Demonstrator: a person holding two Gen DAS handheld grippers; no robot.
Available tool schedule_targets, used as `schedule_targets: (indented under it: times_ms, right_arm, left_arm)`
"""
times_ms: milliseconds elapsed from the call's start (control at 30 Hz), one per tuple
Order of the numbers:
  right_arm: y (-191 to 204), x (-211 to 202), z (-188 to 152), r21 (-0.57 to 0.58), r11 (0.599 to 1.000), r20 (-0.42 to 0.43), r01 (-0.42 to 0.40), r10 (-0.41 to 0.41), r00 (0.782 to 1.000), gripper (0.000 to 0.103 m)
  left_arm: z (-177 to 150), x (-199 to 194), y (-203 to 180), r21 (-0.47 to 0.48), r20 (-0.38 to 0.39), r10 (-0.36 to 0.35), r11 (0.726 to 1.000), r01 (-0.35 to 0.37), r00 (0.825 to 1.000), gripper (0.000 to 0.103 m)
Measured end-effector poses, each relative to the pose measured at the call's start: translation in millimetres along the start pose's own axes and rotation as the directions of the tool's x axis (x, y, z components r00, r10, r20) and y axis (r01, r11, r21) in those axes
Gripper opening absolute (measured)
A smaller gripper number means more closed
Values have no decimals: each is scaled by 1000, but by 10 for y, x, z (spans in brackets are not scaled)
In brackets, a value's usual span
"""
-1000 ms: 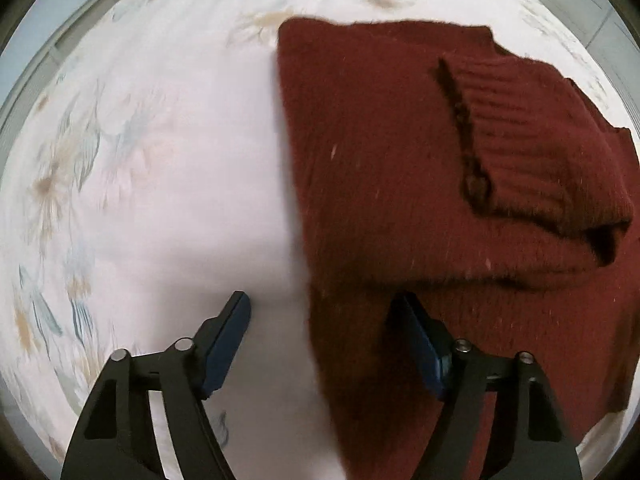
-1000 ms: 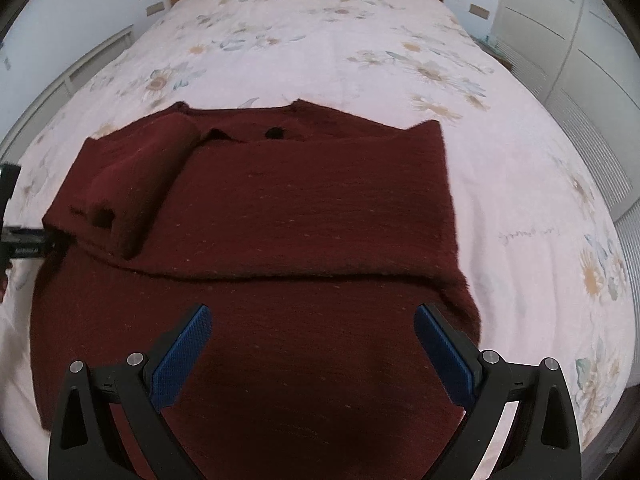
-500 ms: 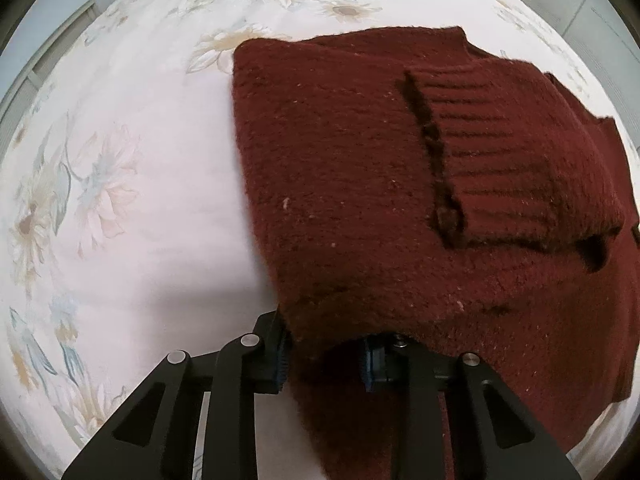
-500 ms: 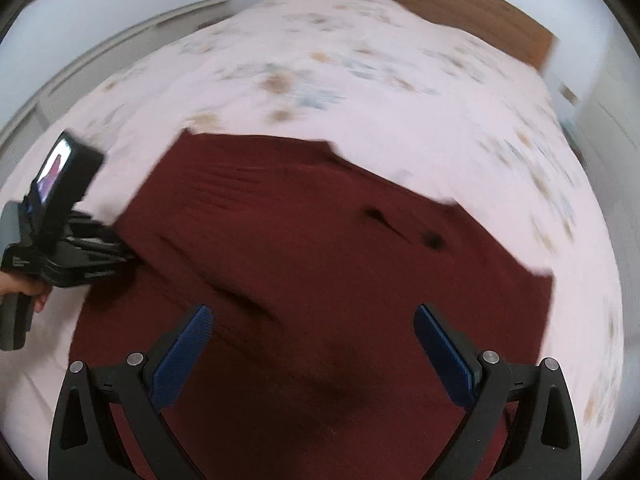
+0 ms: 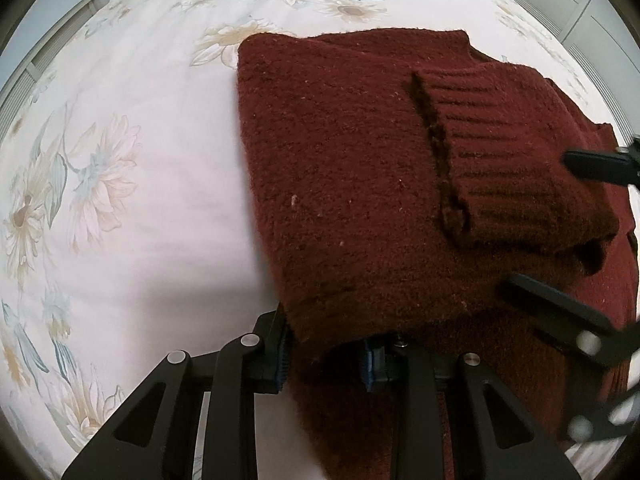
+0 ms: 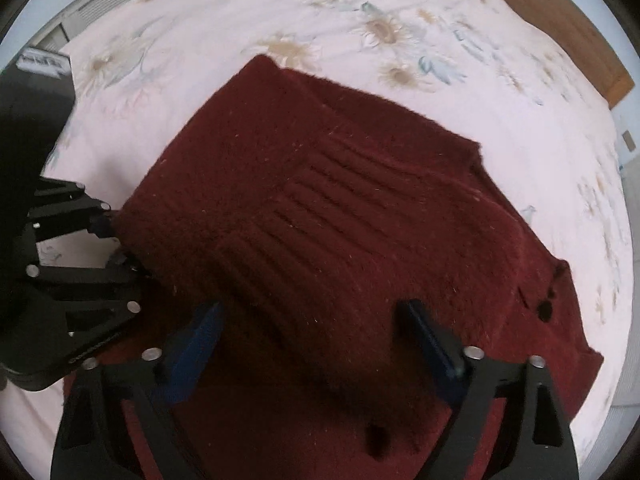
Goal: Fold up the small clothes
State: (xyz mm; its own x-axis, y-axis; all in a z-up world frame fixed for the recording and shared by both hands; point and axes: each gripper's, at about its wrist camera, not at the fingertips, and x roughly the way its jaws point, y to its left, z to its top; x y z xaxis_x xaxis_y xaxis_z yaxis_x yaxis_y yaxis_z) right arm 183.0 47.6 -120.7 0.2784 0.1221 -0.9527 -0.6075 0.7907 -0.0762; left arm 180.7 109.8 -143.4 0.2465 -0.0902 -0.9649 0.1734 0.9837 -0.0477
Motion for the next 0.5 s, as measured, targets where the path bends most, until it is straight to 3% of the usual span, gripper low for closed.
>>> schedule_targets:
  times_ms: [33,67,133,267,500]
  right_arm:
    - [-29,7,-2,9,1000,-5,16,-16,1000,51]
    - [-58,-2,-6,18,1000,-1,13,-13,1000,47]
    - [-194,-82,-50,57,998,27,-11,9,1000,23]
    - [-564,-384,-234,170,982,116,-81,61,991,21]
    - [-1333,-753,-674,367,930,180,-28,-42,983,19]
  left_arm:
    - [1,1,6,-2,-1,-3,1000,3,1000,25]
    - [5,5,33,-4,-3,-5,1000,5,1000,26]
    - [18,-6,71,-8,-5,-11,1000,11,1000,26]
    - [12,-13,141,-15,8,-17,1000,17,1000,26]
    - [-48,-94,146,-15,43,-3,1000,4,999,24]
